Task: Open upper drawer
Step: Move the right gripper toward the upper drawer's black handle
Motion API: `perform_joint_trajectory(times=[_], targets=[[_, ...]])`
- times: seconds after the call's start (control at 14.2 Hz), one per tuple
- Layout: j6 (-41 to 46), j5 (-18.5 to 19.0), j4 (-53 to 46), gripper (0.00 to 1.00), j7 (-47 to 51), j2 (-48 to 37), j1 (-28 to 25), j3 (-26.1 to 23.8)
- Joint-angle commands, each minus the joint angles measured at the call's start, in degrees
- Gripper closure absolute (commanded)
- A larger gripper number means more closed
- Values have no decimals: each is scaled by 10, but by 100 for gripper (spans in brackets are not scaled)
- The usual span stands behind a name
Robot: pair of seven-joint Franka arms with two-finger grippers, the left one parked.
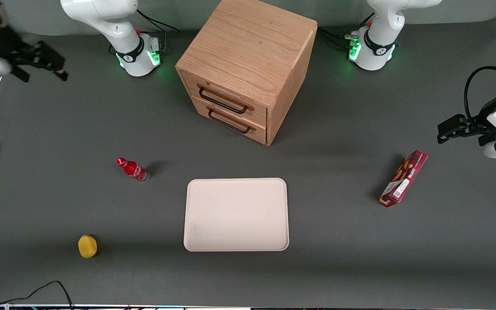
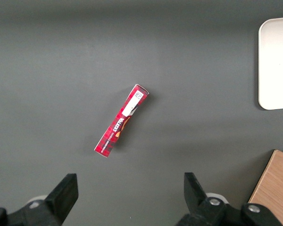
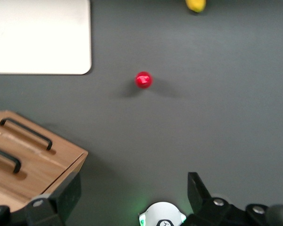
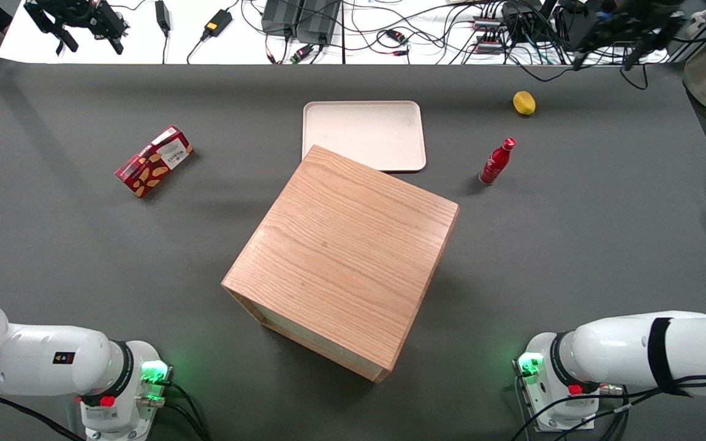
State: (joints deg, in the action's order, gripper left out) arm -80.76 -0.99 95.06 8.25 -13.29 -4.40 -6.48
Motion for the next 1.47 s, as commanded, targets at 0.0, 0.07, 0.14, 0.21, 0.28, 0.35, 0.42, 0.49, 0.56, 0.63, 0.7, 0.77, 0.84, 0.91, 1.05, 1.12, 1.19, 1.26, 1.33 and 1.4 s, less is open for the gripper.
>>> perform_joint_trajectory(times=[0.0,0.07,0.14,0.21,0.28,0.35,0.42,0.49,0.56,0.63,0.7,0.77,0.84,0.91,1.05,1.12,1.19,1.26,1.33,1.4], targets=[[3,-10,-25,0,-3,31,-3,-69],[-3,-40,-44,0,-9,52,-3,-82],[-3,-79,-65,0,-10,73,-3,-92],[-3,-113,-74,0,-23,91,-3,-98],[-5,-134,-80,0,-56,100,-3,-99],[-13,-148,-81,0,-108,113,-3,-101],[-22,-160,-81,0,-172,124,-3,-111],[-29,-163,-80,0,-222,137,-3,-120],[-36,-168,-80,0,-249,154,-3,-128],[-49,-187,-77,0,-256,171,-3,-142],[-68,-196,-75,0,-257,182,-3,-152],[-85,-198,-70,0,-257,195,-3,-163],[-99,-199,-70,0,-257,210,-3,-173],[-110,-199,-70,0,-257,222,-3,-181],[-121,-199,-67,0,-258,237,-3,-192],[-128,-200,-66,0,-268,244,-3,-194],[-138,-201,-58,0,-283,248,-3,-202],[-150,-201,-45,0,-293,247,-3,-204],[-164,-204,-34,0,-300,248,-3,-207],[-181,-208,-22,0,-304,247,-3,-217]])
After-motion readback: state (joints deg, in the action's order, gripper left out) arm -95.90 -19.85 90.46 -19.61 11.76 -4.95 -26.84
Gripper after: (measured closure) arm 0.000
